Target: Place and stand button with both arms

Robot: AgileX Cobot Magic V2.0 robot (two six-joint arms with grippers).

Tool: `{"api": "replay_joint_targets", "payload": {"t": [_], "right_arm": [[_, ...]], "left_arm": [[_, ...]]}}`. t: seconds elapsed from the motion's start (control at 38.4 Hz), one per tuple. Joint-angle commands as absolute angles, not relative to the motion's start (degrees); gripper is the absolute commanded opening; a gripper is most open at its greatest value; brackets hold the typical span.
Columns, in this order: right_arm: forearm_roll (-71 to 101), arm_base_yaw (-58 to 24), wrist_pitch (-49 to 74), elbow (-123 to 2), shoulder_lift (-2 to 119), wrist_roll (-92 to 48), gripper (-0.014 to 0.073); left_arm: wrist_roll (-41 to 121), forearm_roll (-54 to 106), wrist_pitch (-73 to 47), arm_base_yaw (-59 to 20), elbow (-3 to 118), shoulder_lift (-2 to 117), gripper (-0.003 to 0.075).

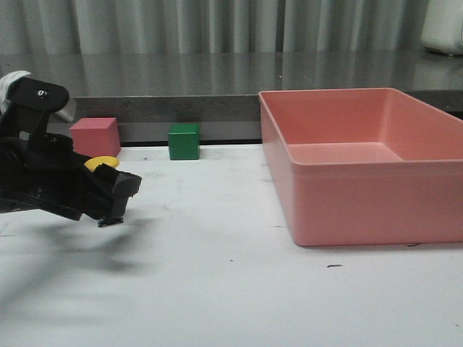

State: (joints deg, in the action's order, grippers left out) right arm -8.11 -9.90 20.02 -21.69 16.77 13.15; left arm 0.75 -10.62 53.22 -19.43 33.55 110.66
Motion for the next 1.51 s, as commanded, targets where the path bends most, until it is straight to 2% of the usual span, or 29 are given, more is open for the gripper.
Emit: {"api": "replay_joint_targets", "payload": {"t": [0.0,0.26,0.57,1.14,1.3,1.48], "right_arm": [[-9.09,-9.54,15.15,-23.15,17.17,12.64,-0.0063],[-9.09,-9.54,15.15,-23.15,17.17,12.64,-0.0063],[-9.09,-9.54,15.15,-23.15,17.17,12.64,-0.0063],[-9.09,-9.54,15.15,-23.15,17.17,12.64,-0.0063],[-9.09,-9.54,15.15,-23.15,17.17,12.64,-0.0063],[-9.09,-9.54,15.15,-23.15,17.17,12.64,-0.0063]], "left_arm": [[0.78,-9.89,57.74,-19.35,34.08,108.35,0.0477],[0.78,-6.63,57.61,-19.35,34.08,108.35,0.0552],[0.78,-8.71,53.53,-19.45,34.08,102.47,0.0551],[0.00,-6.54,17.61,-20.22,34.08,65.85,0.0541],[0.00,-5.51,7.83,-22.51,34.08,56.20,0.0449],[0.00,-4.52,-2.03,-25.71,34.08,44.58,0.0232]]}}
